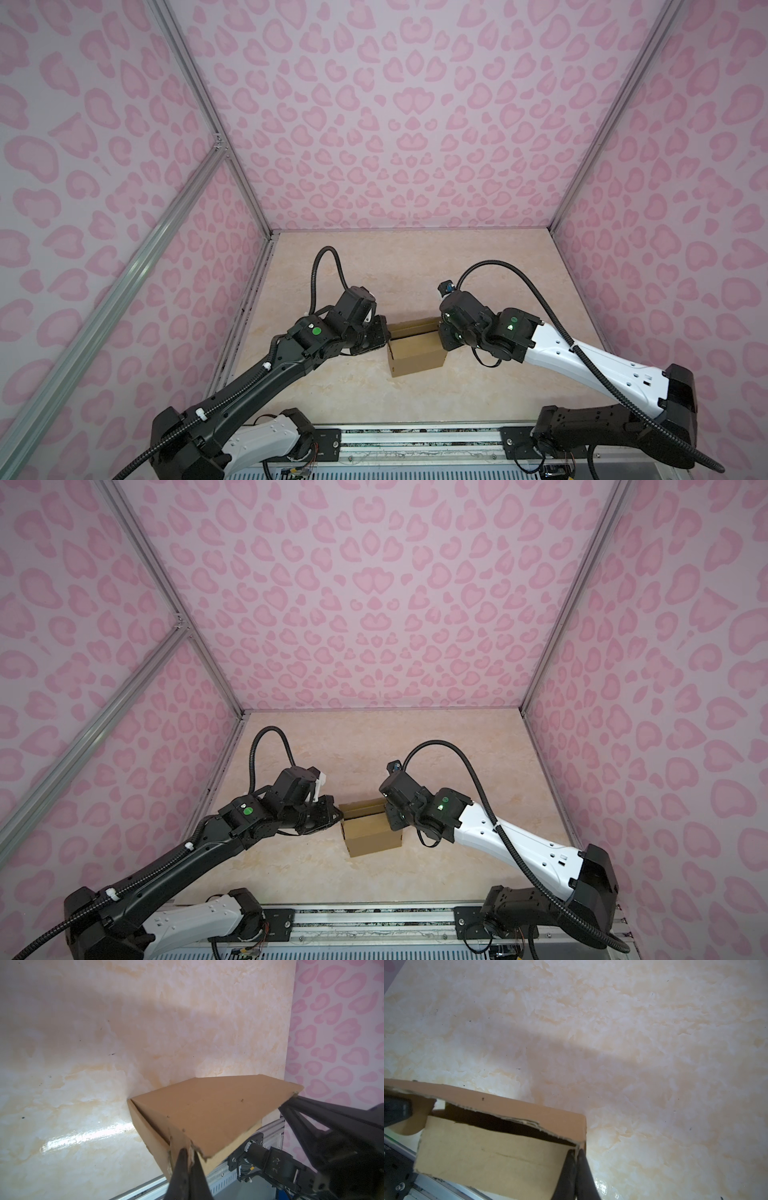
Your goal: Fold the paper box
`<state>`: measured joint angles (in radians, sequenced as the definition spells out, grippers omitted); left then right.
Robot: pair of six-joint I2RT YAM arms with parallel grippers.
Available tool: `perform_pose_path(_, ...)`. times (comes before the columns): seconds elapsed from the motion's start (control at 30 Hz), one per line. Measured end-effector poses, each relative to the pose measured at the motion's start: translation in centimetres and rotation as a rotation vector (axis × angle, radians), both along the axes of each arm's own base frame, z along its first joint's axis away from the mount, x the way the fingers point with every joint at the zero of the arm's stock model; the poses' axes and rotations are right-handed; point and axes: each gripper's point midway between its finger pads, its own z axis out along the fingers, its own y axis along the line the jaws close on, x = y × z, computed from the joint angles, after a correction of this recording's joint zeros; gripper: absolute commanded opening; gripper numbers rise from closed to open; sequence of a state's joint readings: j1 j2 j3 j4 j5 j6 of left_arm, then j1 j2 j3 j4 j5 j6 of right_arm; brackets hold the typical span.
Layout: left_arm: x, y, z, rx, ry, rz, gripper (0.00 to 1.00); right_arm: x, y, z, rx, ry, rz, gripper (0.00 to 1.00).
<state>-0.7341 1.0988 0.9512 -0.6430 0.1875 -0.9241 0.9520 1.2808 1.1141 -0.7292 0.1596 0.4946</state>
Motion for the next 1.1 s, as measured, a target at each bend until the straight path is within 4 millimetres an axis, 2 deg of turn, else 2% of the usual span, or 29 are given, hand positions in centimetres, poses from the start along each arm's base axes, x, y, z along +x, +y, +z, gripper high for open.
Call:
perform_pose_path(0.23, -0.1, 0.1, 0.6, -0.008, -0.039, -0.021, 0.07, -0.3, 0.2, 0.1, 0.025, 0.013, 0.004, 0.06)
perform_pose_path(0.57, -0.6, 0.6, -0.3, -0.009, -0.054, -0.033, 0.06, -0.8, 0.5, -0.1, 0.064, 0.044, 0.011, 0.06)
perform_pose_path(1.1, -0.7, 0.7, -0.4, -0.02, -0.085, -0.045, 0.06, -1.0, 0.4, 0.0, 0.081, 0.062, 0.009, 0.06)
